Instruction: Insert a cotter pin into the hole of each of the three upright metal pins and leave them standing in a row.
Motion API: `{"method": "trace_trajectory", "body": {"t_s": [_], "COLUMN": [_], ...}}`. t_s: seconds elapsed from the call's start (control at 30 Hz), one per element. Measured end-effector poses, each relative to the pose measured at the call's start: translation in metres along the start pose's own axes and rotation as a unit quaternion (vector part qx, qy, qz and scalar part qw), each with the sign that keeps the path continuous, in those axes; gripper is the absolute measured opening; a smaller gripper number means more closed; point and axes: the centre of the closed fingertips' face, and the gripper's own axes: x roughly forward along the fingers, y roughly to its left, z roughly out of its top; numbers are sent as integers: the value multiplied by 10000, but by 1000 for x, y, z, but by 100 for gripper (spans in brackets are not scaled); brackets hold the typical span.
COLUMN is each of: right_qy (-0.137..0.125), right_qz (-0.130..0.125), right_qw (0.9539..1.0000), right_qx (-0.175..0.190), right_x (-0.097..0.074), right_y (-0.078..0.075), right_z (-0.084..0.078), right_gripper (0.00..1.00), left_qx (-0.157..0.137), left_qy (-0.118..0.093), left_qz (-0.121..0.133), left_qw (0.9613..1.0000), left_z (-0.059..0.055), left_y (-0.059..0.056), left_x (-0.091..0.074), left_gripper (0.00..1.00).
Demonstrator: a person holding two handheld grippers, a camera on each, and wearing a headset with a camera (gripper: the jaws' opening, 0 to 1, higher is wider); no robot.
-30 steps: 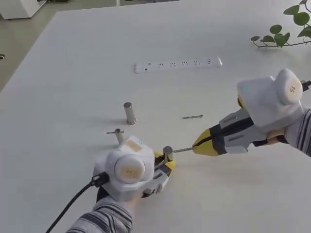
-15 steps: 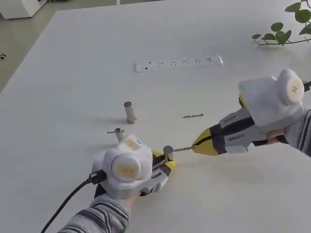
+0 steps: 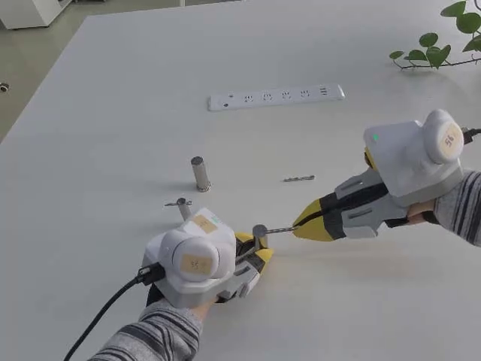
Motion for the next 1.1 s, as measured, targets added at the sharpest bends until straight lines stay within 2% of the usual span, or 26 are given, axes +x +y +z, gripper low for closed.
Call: {"method": "trace_trajectory", "body": {"t_s": [0.57,0.67,0.77,1.1], "right_qy": [180,187,223,453], "right_qz": [-76,-115,-167,-323], "right_qw": [9998,9997,9996,9967], "right_qx": [-92,-68,-103,-586], "right_x": [8,9,12,21], "right_y": [2,4,5,1], "right_z": [6,6,6,5], "right_gripper": [0,0,0,0], "left_qx": [-209,-344,-613,-810], "left_qy": [-17,-36,-81,-112], "left_qz": [293,393,516,759], "left_qw": [9994,9986,9968,9938], "left_z": [-1,-2,-3,-5], "left_y": [0,1,2,2], "left_x": [3,3,3,5], "left_gripper": [10,10,10,10]}}
